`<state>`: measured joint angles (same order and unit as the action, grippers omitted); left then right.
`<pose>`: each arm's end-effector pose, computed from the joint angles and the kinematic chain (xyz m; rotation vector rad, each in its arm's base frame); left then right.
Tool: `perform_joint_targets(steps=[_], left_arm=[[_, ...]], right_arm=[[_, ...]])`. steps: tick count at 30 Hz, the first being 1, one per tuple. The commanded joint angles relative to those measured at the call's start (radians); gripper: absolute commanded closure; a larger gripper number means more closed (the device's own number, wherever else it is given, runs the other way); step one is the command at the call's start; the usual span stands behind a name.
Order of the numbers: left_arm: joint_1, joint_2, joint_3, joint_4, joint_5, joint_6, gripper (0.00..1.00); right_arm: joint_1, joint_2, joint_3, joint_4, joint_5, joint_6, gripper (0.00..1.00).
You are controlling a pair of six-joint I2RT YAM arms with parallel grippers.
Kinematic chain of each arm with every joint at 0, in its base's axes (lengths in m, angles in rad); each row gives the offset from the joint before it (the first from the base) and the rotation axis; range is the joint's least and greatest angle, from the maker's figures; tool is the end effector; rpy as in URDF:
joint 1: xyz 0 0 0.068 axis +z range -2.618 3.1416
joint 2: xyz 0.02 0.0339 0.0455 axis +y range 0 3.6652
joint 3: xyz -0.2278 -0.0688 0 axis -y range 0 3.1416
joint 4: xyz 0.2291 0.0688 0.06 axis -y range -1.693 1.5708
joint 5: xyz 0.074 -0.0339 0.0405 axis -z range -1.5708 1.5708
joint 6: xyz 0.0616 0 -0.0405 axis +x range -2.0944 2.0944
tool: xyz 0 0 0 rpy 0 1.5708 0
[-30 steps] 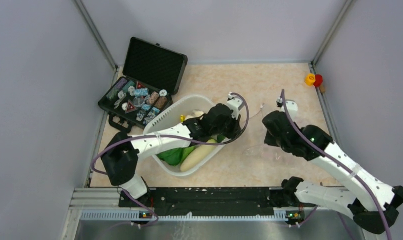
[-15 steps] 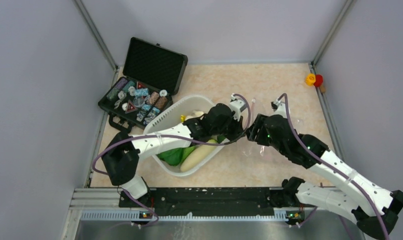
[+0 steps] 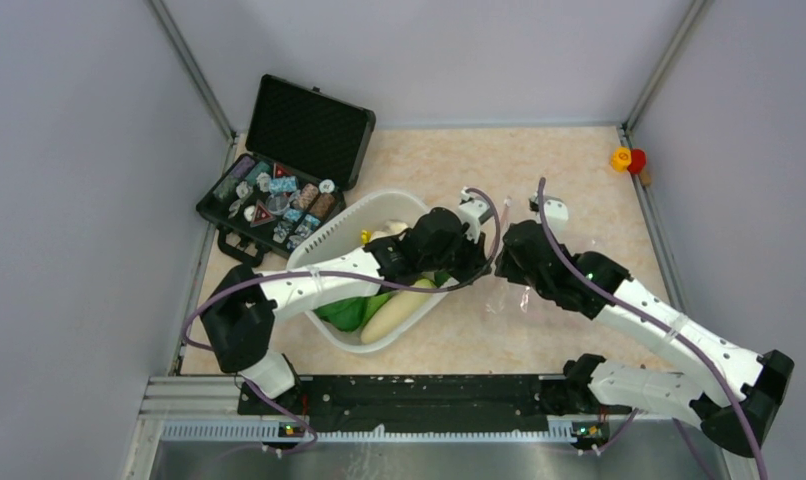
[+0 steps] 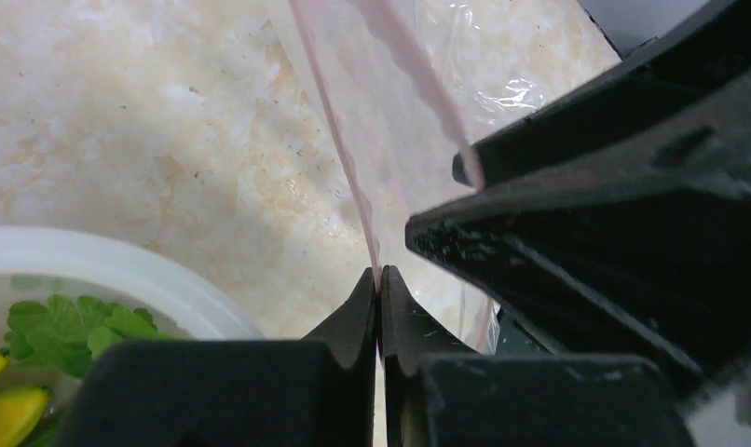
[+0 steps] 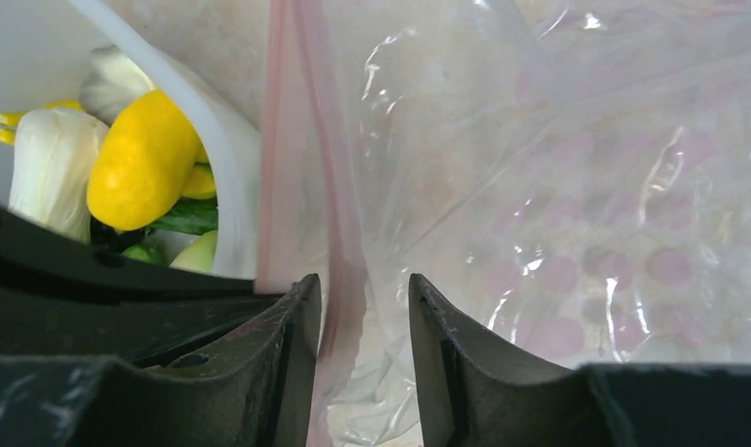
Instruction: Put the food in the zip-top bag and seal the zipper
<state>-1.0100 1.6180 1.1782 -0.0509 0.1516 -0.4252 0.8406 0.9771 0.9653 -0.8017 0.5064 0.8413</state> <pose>0.1956 -0.3289 0.2342 0.7374 2.0987 -1.0032 0.1625 0.1367 0.2667 0.2337 2.2628 0.2806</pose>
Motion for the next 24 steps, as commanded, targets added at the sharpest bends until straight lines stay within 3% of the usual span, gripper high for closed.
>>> perform_joint_targets(steps=[1, 12, 13, 14, 24], left_arm=[[-0.003, -0.067, -0.003, 0.065, -0.005, -0.01, 1.0], [-0.004, -0.068, -0.005, 0.056, -0.028, -0.003, 1.0], [-0.004, -0.066, -0.006, 0.034, -0.037, -0.001, 1.0], [-0.003, -0.067, -0.005, 0.022, -0.046, -0.001, 1.0], [0.024, -0.143, -0.077, 0.018, -0.171, 0.029, 1.0]], right_arm=[[0.014, -0.008, 0.037, -0.037, 0.063, -0.002, 0.62], [0.014, -0.024, 0.067, -0.076, 0.091, -0.016, 0.9], [0.014, -0.03, 0.069, -0.067, 0.081, -0.022, 0.98], [0.014, -0.037, 0.067, -0.054, 0.07, -0.031, 1.0], [0.014, -0.127, -0.004, 0.093, -0.036, -0.07, 1.0]])
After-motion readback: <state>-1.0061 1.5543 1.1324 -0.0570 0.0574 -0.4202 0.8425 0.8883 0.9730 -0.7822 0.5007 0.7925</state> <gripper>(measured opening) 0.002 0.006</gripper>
